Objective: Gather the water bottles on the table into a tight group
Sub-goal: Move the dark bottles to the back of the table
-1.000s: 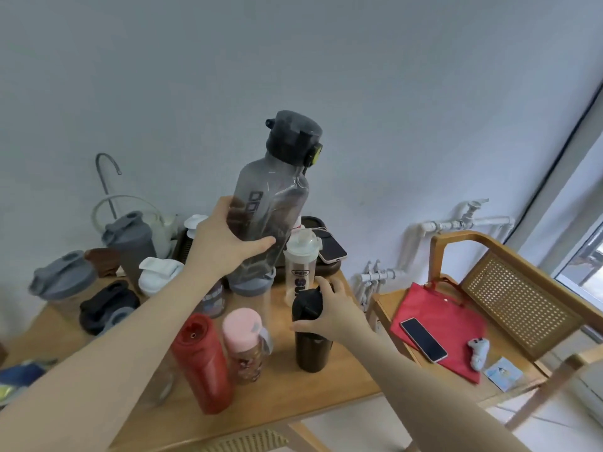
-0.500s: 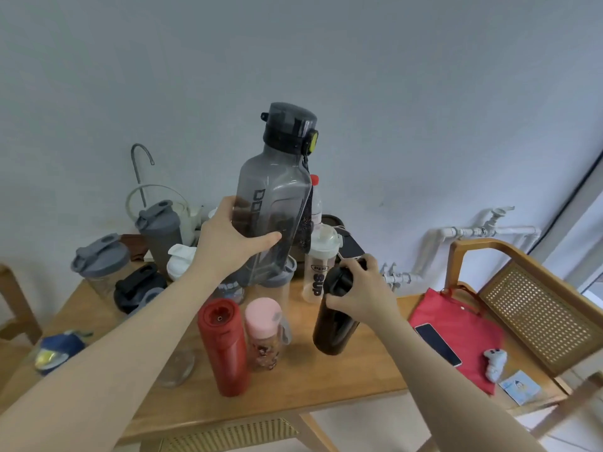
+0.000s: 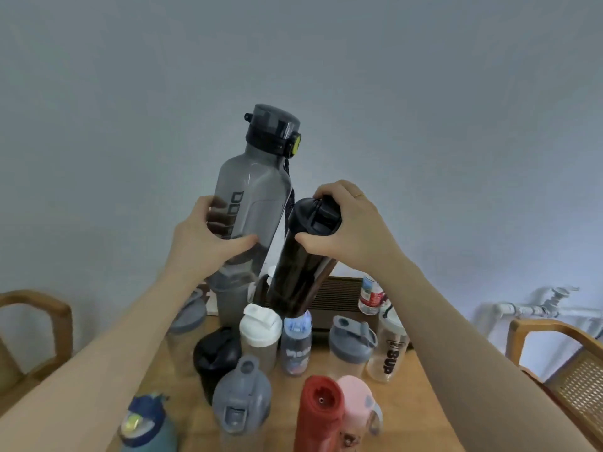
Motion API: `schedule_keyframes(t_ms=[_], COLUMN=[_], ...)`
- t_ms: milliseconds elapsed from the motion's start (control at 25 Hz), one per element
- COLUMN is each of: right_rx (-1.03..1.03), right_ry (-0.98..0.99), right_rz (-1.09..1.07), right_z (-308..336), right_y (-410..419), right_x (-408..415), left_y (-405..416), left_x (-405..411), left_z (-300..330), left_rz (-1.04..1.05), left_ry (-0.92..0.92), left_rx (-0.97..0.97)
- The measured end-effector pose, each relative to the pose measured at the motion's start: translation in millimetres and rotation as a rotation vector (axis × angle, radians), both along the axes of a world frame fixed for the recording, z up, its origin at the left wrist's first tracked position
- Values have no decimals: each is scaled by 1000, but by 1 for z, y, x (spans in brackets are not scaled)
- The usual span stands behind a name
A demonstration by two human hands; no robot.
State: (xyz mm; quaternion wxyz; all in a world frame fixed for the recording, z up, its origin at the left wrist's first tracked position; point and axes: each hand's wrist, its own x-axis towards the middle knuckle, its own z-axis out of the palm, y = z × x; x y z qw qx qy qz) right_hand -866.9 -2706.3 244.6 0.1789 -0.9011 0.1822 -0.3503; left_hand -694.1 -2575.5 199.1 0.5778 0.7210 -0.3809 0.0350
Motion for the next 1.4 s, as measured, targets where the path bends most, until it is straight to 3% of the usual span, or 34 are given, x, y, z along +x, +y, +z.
schedule_keyframes(t_ms=[160,360,640,800,1040,1400], right_rx=[45,80,90,75,40,137], right_ry=[38,86,193,214,502,707], right_rz=[51,72,32,-13,23,-145], right_z=[-17,-38,-68,-85,-141,-205], right_y=[42,95,104,88,61,35], right_x=[105,227,325,360,391,384], left_y=[61,122,136,118,80,21], left_x=[98,229,309,327,344,370], left_z=[-19,-69,-136,-162,-198,-249], left_rz=[70,40,-20,9,-30,-230], left_ry=[33,246,396,414,465,446], left_rx=[8,125,240,274,345,513])
